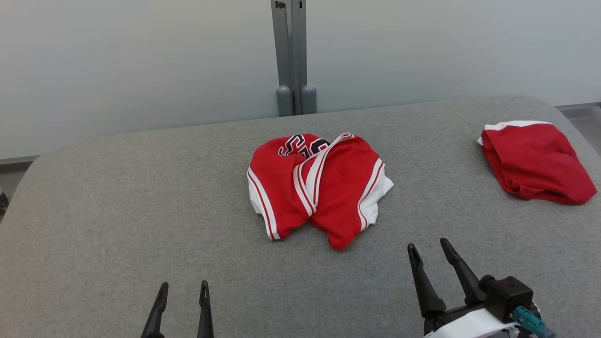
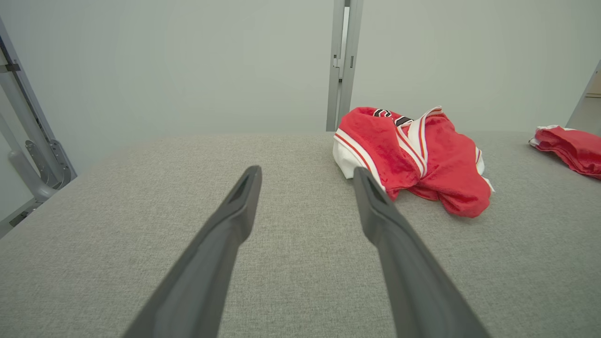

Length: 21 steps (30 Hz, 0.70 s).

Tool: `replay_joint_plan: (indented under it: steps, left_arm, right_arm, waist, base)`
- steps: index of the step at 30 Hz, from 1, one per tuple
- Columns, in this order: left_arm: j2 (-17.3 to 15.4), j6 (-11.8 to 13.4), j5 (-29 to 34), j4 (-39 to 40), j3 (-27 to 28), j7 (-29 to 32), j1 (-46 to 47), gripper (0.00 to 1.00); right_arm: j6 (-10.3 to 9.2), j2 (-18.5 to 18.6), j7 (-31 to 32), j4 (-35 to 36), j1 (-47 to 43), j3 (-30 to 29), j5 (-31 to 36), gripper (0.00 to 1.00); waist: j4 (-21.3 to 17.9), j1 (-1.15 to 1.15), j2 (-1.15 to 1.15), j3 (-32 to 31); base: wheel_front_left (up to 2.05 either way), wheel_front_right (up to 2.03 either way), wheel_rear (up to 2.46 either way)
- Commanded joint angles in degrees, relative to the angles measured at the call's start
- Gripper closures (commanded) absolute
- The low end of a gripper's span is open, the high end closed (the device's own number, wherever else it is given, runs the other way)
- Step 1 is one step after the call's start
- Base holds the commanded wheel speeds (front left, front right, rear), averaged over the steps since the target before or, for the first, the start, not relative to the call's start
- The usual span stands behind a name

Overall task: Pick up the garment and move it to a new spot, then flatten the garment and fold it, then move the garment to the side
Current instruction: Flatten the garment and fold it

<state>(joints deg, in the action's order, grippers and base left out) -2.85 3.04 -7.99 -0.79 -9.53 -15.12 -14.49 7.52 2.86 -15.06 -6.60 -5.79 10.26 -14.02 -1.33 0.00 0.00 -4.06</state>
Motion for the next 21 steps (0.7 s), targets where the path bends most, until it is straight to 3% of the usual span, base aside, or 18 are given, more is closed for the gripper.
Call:
replay_joint_plan:
  steps: [1,7,15,21]
  left_arm:
    - [-0.09,-0.14,0.44,-0.11,-0.28,-0.03,1.14,0.00]
    - [-0.11,-3.40,4.98,-3.84,-2.55,-0.03,5.54,0.00]
    - [-0.60,-8.16,10.81,-17.51,-10.99,-0.03,19.35,0.00]
    - [-0.59,-9.15,12.94,-27.98,-15.48,-0.03,30.61,0.00]
  right_arm:
    - [-0.06,0.05,-0.16,0.17,0.23,-0.04,0.20,0.00]
    - [-0.06,0.05,-0.16,0.35,1.08,-0.18,0.63,0.00]
    - [-0.06,0.46,-0.16,0.60,3.13,0.24,1.93,0.00]
    - [-0.06,1.14,-0.16,1.46,5.20,-0.26,2.34,0.00]
  waist:
    - [-0.11,0.00,0.00,0.19]
    - [-0.24,0.00,0.00,1.90]
    - [-1.87,0.00,0.00,6.15]
    - [-3.46,0.00,0.00,10.37]
  base:
    - [0.00,0.00,0.00]
    - [0.00,0.00,0.00]
    - [0.00,0.00,0.00]
    - [0.00,0.00,0.00]
